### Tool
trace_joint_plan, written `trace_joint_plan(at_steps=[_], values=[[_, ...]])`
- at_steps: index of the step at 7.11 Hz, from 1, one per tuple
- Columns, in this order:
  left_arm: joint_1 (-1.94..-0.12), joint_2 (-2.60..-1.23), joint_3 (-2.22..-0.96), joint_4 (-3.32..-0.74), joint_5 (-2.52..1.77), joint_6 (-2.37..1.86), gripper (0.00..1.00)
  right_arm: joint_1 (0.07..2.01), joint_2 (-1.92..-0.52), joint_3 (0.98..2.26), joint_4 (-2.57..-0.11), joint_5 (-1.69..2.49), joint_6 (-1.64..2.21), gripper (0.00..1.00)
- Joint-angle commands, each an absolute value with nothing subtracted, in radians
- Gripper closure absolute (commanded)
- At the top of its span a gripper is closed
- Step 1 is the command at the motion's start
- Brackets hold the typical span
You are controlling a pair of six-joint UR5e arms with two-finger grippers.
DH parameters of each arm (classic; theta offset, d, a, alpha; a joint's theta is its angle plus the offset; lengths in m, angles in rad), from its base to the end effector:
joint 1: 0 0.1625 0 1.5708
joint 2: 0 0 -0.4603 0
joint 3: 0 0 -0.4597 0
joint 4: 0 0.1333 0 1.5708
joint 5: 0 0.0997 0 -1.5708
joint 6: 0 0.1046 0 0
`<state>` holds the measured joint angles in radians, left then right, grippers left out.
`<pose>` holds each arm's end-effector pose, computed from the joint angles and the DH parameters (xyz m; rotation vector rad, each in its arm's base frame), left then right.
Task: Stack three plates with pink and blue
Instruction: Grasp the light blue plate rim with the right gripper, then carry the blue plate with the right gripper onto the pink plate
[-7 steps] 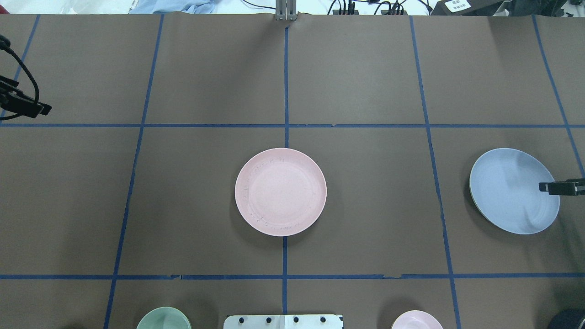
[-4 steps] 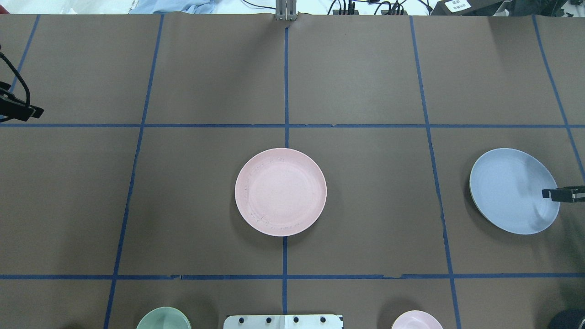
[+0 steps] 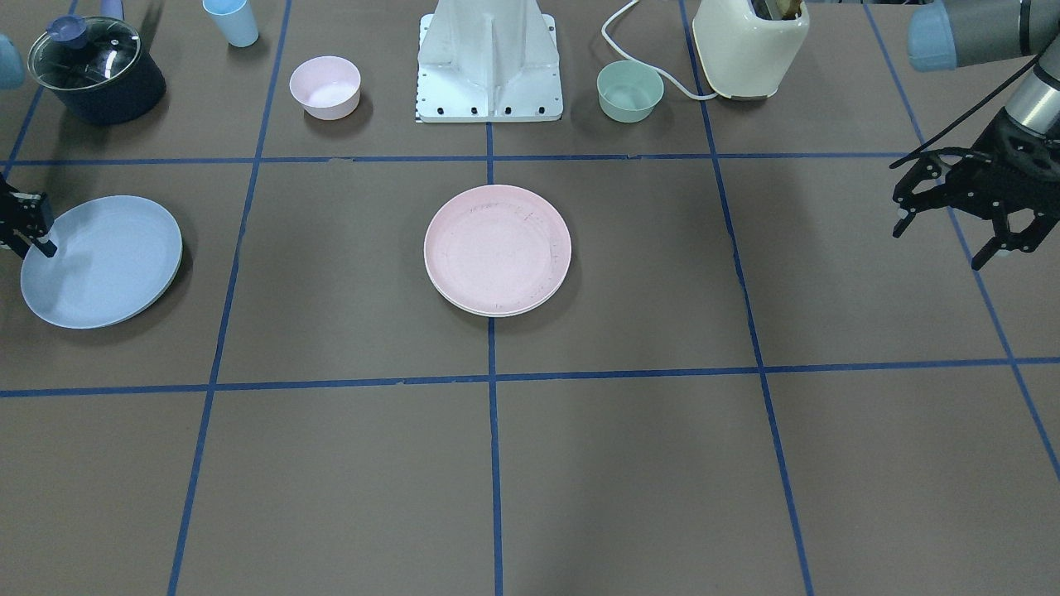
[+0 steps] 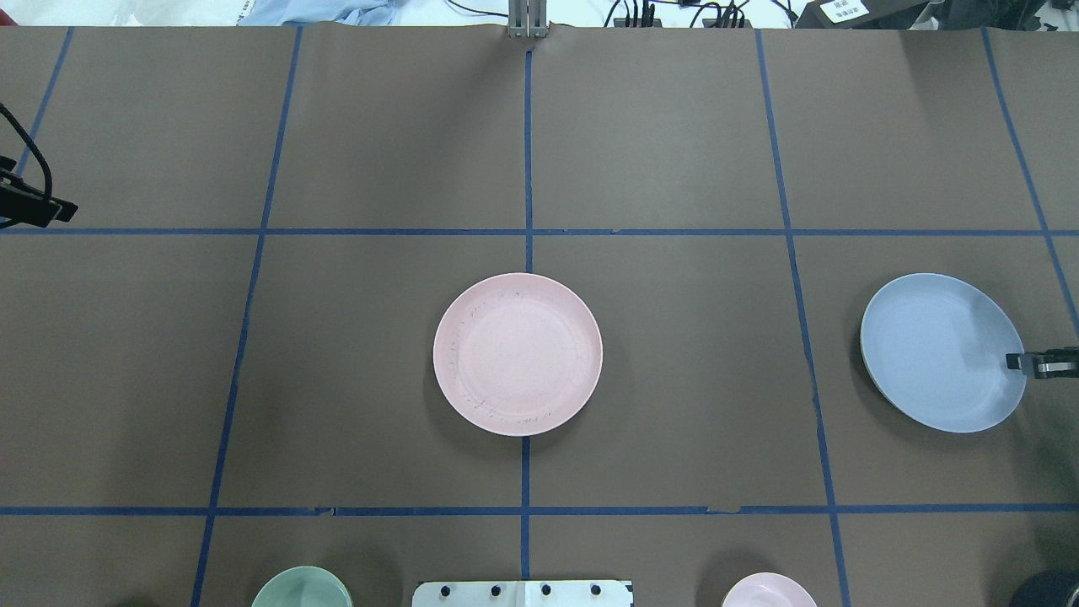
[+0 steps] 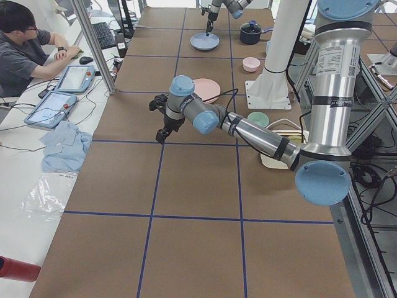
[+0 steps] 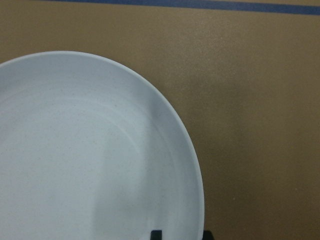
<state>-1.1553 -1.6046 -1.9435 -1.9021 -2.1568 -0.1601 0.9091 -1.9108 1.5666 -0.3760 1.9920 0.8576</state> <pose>0.1611 -0.5521 0.4382 0.5319 0.7445 0.4535 -0.1846 -0.3844 0.7396 0.3346 -0.8623 0.0026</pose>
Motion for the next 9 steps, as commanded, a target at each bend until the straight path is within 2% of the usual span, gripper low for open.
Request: trace_joint_plan(at_steps=[1,2,5,7,9], values=[[-1.155,-1.605,-1.944,-1.902,-2.157,-0.163,0.00,0.911,-1.887,1.609,-0.390,2.011,0.859,1.00],[-1.155,-1.605,-1.944,-1.902,-2.157,-0.163,0.00,0.911,-1.852,1.653,-0.438,2.041,0.861,1.00],[-1.155,-1.605,-1.940,-1.902,-2.157,-0.169,0.00,0.896,-1.645,1.909,-0.823,2.054,1.061,1.00],[-1.155,-1.605,-1.942,-1.902,-2.157,-0.179,0.00,0.780,-1.472,1.948,-0.925,2.026,1.237,1.00],[-1.155,-1.605,-1.942,-1.902,-2.157,-0.179,0.00,0.566,-1.311,1.950,-1.055,1.793,1.374,1.00]])
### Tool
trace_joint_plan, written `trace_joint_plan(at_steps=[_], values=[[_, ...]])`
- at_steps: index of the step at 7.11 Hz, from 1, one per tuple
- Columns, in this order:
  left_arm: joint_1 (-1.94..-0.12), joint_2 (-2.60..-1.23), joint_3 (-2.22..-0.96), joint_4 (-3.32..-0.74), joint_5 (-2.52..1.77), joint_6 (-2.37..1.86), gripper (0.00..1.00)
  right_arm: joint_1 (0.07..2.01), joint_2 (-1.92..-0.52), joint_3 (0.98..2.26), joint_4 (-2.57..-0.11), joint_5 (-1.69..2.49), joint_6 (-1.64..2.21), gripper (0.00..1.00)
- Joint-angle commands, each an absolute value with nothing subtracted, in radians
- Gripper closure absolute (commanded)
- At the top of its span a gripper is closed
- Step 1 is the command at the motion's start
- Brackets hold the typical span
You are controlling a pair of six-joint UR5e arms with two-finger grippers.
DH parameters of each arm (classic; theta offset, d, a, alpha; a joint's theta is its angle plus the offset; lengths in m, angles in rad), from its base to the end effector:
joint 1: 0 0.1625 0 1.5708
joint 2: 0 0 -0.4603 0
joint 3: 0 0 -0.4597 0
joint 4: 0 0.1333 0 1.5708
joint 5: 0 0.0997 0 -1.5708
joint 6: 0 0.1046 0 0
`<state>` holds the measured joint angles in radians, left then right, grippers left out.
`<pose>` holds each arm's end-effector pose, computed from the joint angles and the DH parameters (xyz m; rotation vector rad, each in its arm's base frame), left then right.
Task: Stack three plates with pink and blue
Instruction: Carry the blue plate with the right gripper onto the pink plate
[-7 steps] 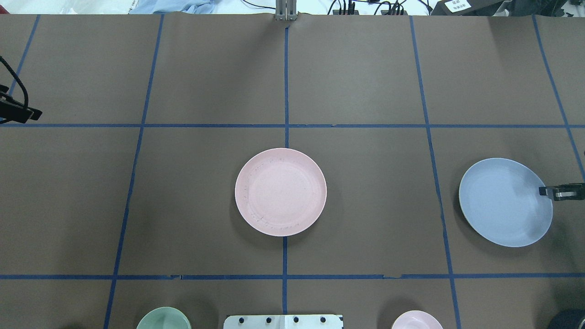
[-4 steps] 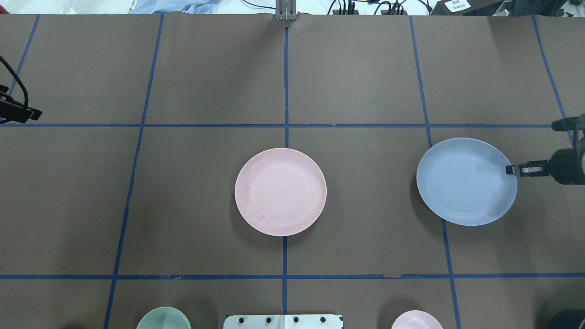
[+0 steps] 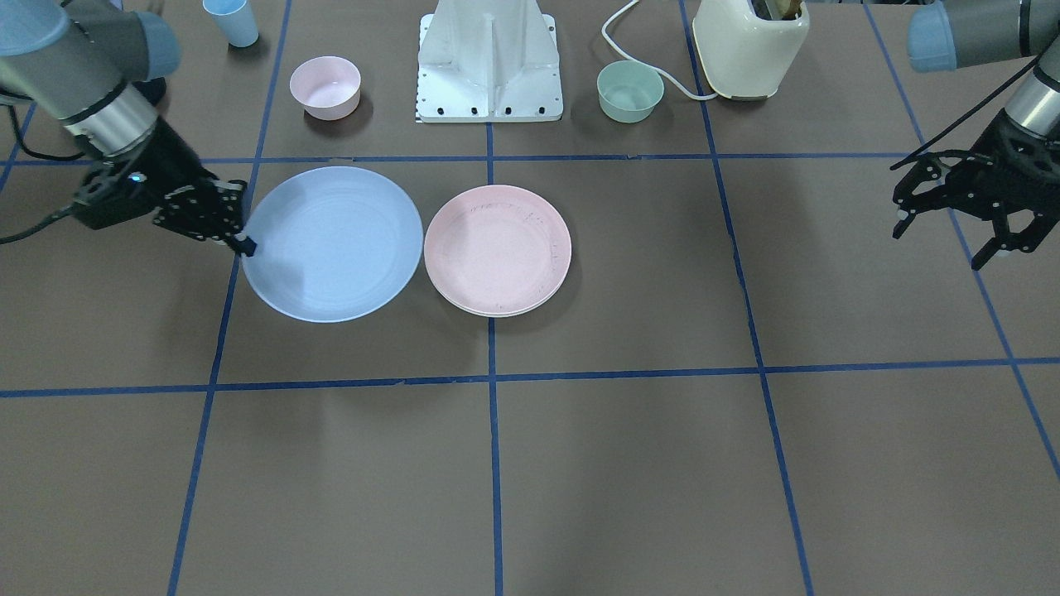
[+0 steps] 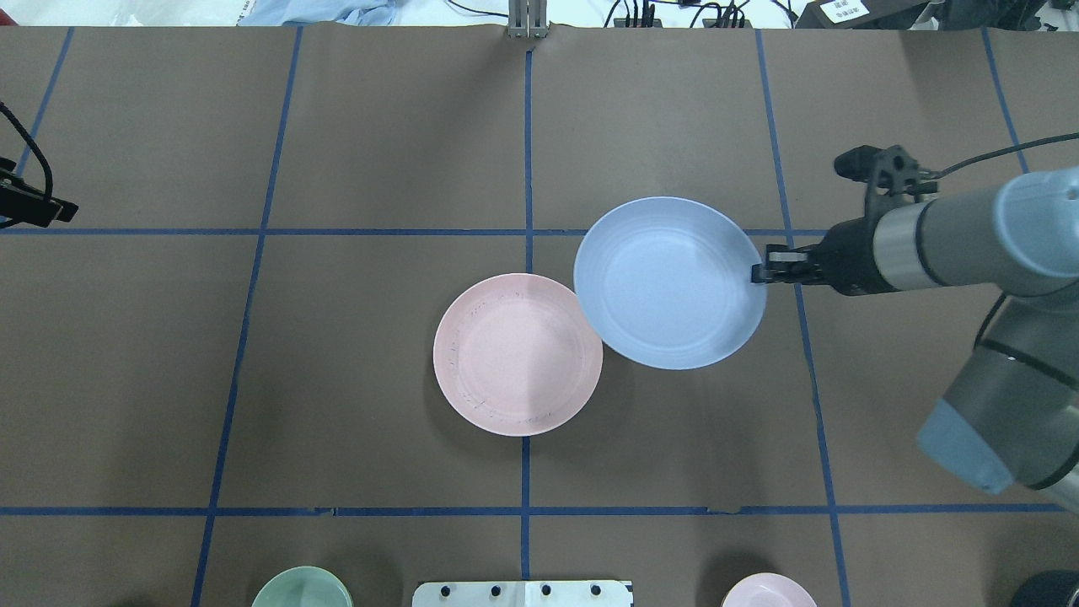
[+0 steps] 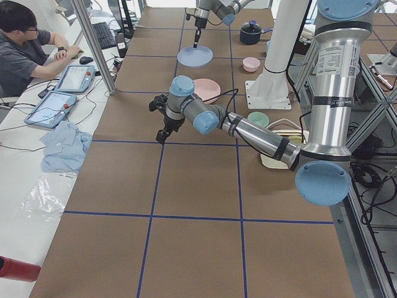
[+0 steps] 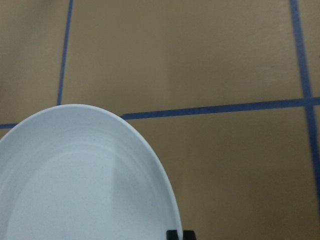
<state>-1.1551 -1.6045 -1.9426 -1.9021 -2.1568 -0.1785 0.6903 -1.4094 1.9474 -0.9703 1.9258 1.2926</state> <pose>0.1613 -0.5522 0.4387 0.5237 0.7487 0.4363 -0.4006 -0.4565 0.3318 0.2447 -1.1427 0.1622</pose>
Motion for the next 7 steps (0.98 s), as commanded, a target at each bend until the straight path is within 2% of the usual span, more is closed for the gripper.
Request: trace_joint_plan(at_steps=[1,6,7], values=[[-1.155,-1.605,-1.939,-1.902,-2.157,-0.179,0.00,0.483,-1.239,1.939,-1.156,1.716,1.403,1.00],[-1.154,-1.605,-1.937,-1.902,-2.157,-0.179,0.00,0.399,-1.161,1.866,-1.186,1.612,1.424,1.00],[-1.154,-1.605,-1.937,-1.902,-2.157,-0.179,0.00,0.399,-1.155,1.850,-1.184,1.608,1.425,0.60]])
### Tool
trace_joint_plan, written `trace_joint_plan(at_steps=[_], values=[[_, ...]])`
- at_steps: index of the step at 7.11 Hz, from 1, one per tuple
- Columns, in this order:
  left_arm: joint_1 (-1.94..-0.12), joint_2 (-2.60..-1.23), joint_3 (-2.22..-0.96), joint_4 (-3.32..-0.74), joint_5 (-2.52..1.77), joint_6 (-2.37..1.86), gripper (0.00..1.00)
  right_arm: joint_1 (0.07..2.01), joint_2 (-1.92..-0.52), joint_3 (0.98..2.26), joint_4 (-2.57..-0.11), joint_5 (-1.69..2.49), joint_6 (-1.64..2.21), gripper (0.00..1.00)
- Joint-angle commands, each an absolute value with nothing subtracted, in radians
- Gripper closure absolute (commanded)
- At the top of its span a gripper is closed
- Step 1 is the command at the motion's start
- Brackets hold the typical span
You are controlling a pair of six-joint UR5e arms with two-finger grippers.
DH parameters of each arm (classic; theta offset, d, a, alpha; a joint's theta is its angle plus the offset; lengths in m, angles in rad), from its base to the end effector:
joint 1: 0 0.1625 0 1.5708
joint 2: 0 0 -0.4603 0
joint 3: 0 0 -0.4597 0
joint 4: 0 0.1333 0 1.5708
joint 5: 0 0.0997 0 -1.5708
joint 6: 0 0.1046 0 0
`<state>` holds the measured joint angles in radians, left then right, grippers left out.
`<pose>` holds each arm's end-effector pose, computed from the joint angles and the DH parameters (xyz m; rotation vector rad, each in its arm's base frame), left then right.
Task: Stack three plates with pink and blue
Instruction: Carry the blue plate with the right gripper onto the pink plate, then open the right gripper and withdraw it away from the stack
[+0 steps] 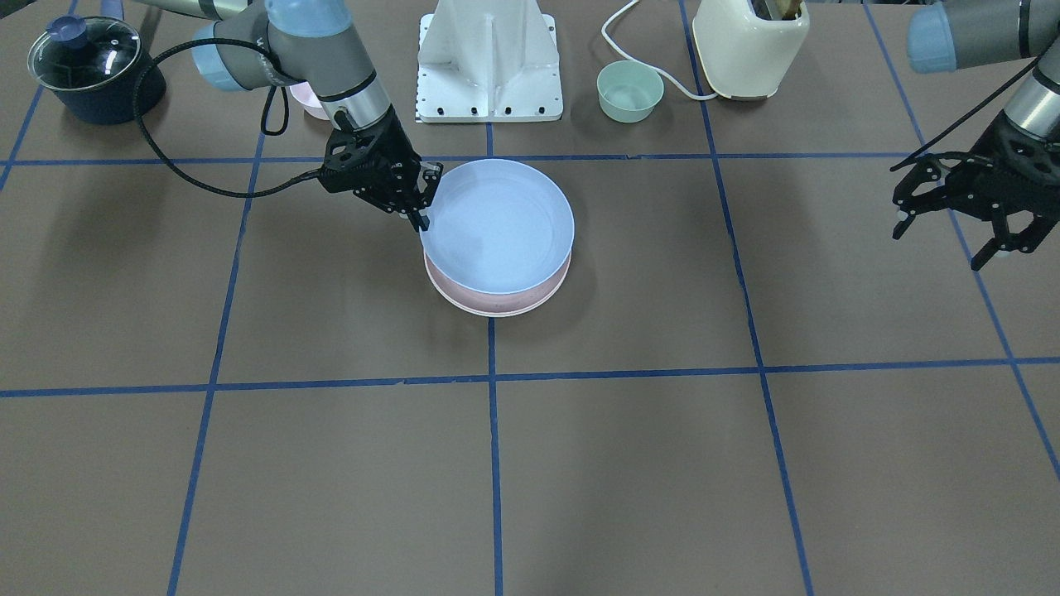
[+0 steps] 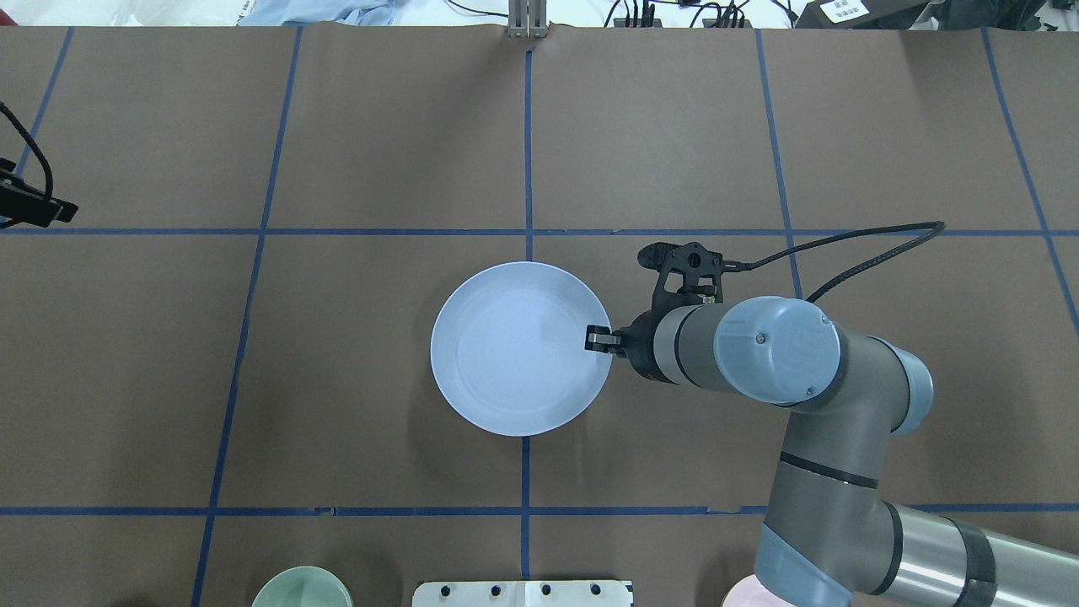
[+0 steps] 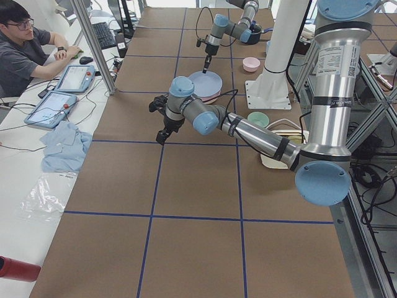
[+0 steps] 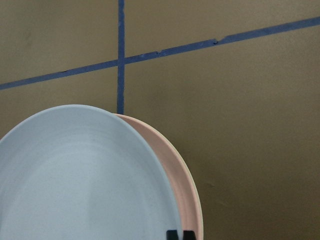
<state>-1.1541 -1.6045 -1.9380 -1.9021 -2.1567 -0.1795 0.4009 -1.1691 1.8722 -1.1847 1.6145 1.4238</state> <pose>0.1622 -0.5528 0.4413 0.5186 0.7481 0.4351 -0.5661 -0.3798 0.2490 0.2573 -1.0611 0.2044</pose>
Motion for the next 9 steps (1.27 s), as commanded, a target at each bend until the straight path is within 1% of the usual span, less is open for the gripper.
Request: trace_joint_plan(at_steps=[1,2,3,4,5,7,9], values=[[-1.154,-1.605,-1.936,-1.902,-2.157,-0.179,0.00,0.399,-1.155,1.848,-1.186,1.592,1.424,0.01],[-1.154,-1.605,-1.934,-1.902,-2.157,-0.179,0.00,0.399,-1.152,1.850,-1.186,1.586,1.419,0.00],[-1.154,-1.605,-1.934,-1.904,-2.157,-0.179,0.00,0.437,-1.135,1.859,-1.236,1.604,1.402,0.00],[-1.155,-1.605,-1.933,-1.904,-2.158,-0.179,0.00,0.506,-1.103,1.864,-1.328,1.677,1.358,0.00],[-1.157,-1.598,-1.933,-1.904,-2.158,-0.179,0.00,0.622,-1.097,1.868,-1.416,1.801,1.236,0.00],[-1.210,-1.571,-1.933,-1.904,-2.181,-0.172,0.00,0.901,-1.129,1.871,-1.620,2.041,0.765,0.00],[-1.290,-1.540,-1.934,-1.890,-2.189,-0.053,0.00,1.152,-1.239,1.865,-1.759,2.152,0.244,0.00]])
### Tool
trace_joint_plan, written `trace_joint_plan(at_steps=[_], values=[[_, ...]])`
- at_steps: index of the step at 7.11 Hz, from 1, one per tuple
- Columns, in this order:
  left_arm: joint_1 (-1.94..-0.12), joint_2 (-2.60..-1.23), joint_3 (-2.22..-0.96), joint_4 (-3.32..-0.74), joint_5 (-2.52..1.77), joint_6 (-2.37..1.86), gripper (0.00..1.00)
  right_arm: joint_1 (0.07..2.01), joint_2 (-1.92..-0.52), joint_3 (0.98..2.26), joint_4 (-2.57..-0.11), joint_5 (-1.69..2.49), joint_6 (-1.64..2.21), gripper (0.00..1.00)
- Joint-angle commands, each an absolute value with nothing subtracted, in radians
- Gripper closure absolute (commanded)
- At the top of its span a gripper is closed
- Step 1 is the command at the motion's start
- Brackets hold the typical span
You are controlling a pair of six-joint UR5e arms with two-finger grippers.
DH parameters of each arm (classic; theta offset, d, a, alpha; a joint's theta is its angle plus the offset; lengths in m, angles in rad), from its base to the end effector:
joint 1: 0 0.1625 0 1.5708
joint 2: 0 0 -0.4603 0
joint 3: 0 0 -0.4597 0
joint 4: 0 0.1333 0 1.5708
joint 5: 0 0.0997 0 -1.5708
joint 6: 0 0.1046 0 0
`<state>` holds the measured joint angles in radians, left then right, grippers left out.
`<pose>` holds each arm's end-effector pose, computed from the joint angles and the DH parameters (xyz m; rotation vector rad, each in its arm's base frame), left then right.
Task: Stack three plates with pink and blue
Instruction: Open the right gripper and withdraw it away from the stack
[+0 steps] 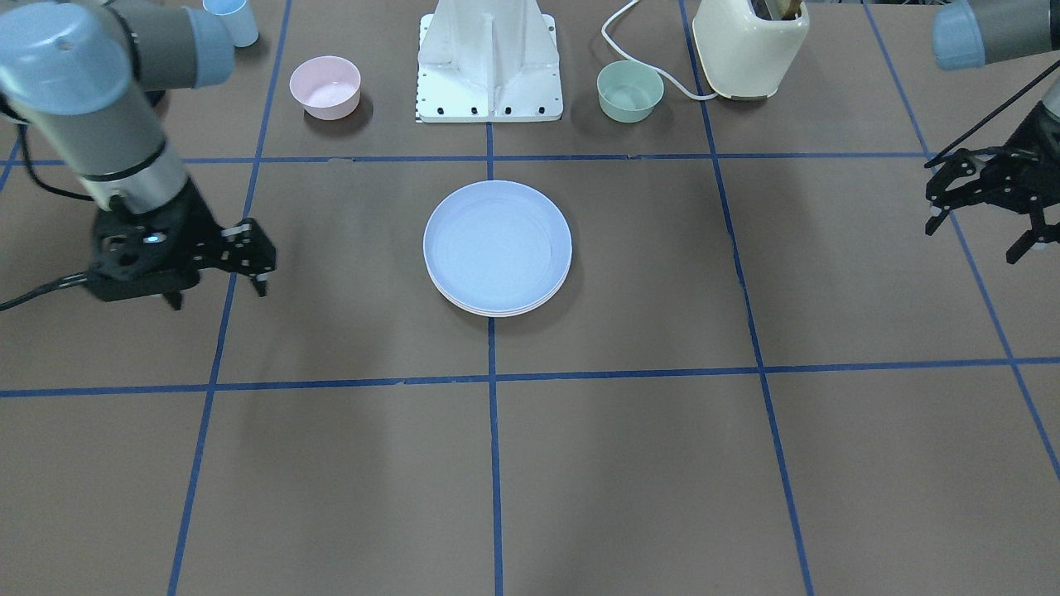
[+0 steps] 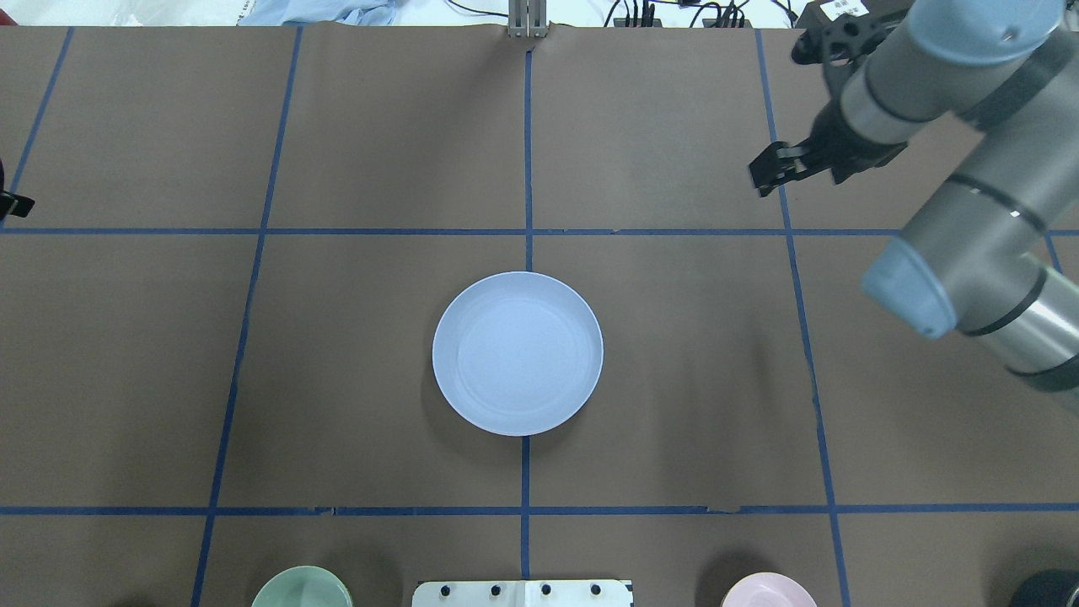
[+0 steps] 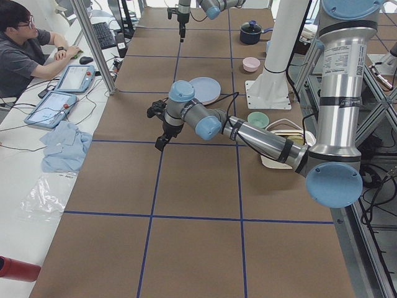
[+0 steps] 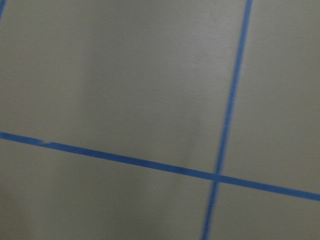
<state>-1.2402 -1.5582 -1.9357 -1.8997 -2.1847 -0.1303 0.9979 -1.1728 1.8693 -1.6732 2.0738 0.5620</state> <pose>0.1117 -0.5505 0.4678 0.5098 0.7284 0.3960 -0.2908 -0.6037 0.3120 0.2280 -0.7241 -0.1598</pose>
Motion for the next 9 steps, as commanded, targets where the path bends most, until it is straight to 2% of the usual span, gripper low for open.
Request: trace_joint_plan(at_steps=[1,4,6,7,9], values=[[-1.354,-1.502,-1.928,-1.867,-2.191,0.050,0.00,1.266,-1.318,1.864,-1.787,2.211,0.034,0.00],[-1.523,-1.460,-1.904,-1.790,-2.183,0.236,0.00,1.494,-1.587,1.842,-1.775,2.298,-0.244,0.00],[-1.583,-1.423,-1.799,-1.804,-2.189,0.233,0.00,1.551,-1.650,1.838,-1.772,2.286,-0.244,0.00],[-1.607,-1.416,-1.784,-1.768,-2.191,0.233,0.00,1.551,-1.670,1.838,-1.772,2.287,-0.233,0.00],[-1.612,-1.416,-1.756,-1.592,-2.224,0.238,0.00,1.551,-1.677,1.818,-1.772,2.287,-0.230,0.00]])
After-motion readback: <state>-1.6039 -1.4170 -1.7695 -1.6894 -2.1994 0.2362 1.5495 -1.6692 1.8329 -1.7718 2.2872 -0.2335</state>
